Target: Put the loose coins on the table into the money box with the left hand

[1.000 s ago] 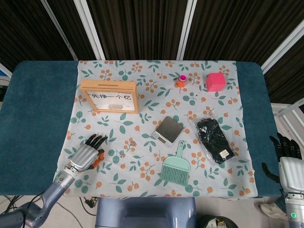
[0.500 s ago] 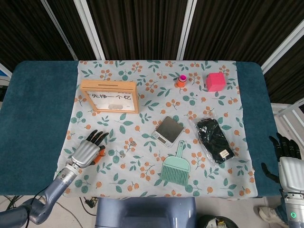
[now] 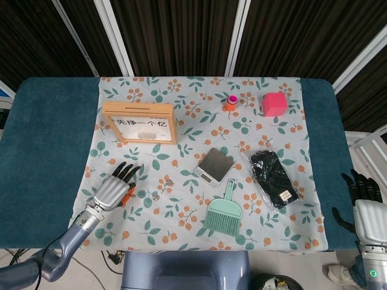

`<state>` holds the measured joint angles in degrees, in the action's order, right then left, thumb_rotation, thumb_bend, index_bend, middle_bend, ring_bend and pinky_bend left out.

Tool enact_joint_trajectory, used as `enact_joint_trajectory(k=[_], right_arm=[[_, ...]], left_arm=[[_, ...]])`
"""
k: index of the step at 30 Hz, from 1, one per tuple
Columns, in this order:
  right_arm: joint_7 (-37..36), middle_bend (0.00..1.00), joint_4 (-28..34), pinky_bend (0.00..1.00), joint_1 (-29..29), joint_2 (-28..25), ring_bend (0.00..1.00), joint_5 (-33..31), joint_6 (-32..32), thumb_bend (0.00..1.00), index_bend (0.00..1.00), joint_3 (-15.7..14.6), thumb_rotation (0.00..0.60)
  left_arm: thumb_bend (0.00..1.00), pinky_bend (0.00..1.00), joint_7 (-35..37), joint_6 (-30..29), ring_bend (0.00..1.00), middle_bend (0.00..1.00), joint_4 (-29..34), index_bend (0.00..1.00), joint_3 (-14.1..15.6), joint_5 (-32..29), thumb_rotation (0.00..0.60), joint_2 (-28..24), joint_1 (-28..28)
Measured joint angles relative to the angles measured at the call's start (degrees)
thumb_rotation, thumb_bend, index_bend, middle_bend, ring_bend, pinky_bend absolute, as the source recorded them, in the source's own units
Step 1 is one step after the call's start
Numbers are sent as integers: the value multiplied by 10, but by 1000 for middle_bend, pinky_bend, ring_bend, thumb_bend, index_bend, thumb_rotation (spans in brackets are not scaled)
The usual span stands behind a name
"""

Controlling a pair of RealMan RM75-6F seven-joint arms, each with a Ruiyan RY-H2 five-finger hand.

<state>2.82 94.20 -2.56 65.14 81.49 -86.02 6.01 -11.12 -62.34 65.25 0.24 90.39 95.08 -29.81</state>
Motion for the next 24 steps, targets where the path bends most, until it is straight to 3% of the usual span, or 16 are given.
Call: enact_joint_trajectory(k=[15,24], right_arm=[[-2,27,3,0,-1,-3,43,-1,6,395,117,-2,600],[0,27,3,0,-1,-3,46,-1,5,394,117,-2,600]], left_arm=[[581,0,37,-8,0,145,-54,679,-1,21,600,29,-25],[582,0,38,-45,0,133,-45,706,-4,43,600,20,-32]])
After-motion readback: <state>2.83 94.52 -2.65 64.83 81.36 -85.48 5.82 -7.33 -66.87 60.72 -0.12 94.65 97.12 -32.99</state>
